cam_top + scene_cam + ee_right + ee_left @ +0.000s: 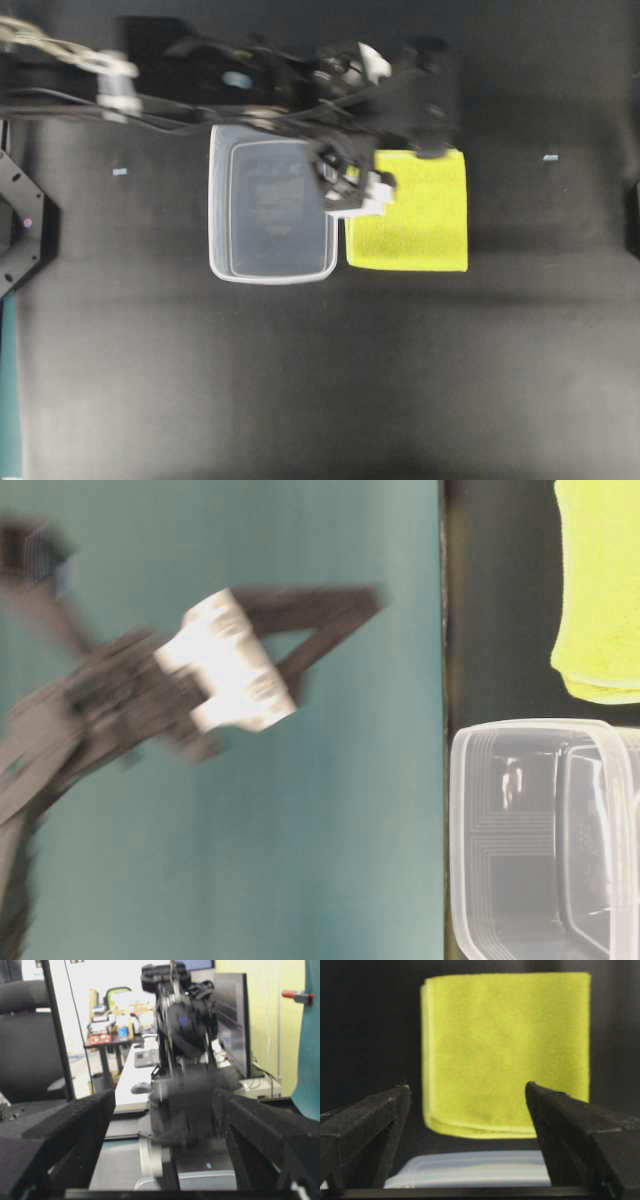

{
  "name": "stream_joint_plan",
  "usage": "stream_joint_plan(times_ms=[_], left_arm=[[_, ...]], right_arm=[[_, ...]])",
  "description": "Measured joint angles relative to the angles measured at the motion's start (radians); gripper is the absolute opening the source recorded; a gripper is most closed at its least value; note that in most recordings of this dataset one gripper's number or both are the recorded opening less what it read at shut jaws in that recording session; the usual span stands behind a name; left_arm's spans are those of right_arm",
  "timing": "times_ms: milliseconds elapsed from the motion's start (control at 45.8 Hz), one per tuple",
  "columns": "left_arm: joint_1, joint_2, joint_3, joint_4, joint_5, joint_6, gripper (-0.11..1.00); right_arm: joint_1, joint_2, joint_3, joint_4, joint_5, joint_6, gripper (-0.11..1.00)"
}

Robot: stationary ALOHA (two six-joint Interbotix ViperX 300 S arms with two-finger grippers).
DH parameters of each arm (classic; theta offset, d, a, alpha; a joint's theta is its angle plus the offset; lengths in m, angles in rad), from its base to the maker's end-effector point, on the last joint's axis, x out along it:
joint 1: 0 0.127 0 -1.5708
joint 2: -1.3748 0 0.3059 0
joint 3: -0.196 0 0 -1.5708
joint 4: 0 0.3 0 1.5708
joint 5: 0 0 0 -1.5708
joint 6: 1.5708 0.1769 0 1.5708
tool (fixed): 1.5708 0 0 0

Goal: Place the yellow towel into the container with the left arm.
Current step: 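Lower the left gripper onto the yellow towel and close on it, then lift the towel with the left gripper and carry it leftward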

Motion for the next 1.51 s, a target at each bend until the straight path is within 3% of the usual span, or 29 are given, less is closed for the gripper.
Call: stream_joint_plan(times_ms=[131, 327, 546, 873, 982, 1135, 1222, 1506], left_arm=[[0.000, 0.109, -0.072, 0.000, 0.008, -0.002, 0.90], [-0.008, 0.219, -0.098, -0.002, 0.006, 0.011, 0.90], [-0.040, 0.287, -0.098, -0.002, -0.014, 0.081, 0.90], [-0.048, 0.310, -0.101, 0.000, -0.017, 0.078, 0.87], [-0.048, 0.308, -0.100, 0.000, 0.000, 0.078, 0.73], [-0.066, 0.299, -0.098, 0.000, 0.014, 0.091, 0.27], [-0.069, 0.287, -0.100, -0.002, 0.014, 0.100, 0.08], [-0.057, 0.193, -0.120, -0.002, 0.046, 0.098, 0.07]], right_arm=[[0.000, 0.000, 0.000, 0.002, 0.003, 0.002, 0.76], [0.000, 0.002, 0.003, 0.000, 0.008, 0.002, 0.76], [0.003, 0.000, 0.008, 0.000, 0.006, 0.000, 0.76], [0.003, -0.003, 0.008, 0.000, 0.006, 0.008, 0.74], [0.003, -0.005, 0.008, 0.002, 0.006, 0.008, 0.74], [0.003, -0.009, 0.008, 0.002, 0.005, 0.009, 0.74], [0.003, -0.015, 0.008, 0.002, 0.005, 0.009, 0.74], [0.003, -0.037, 0.005, 0.002, 0.003, 0.011, 0.74]])
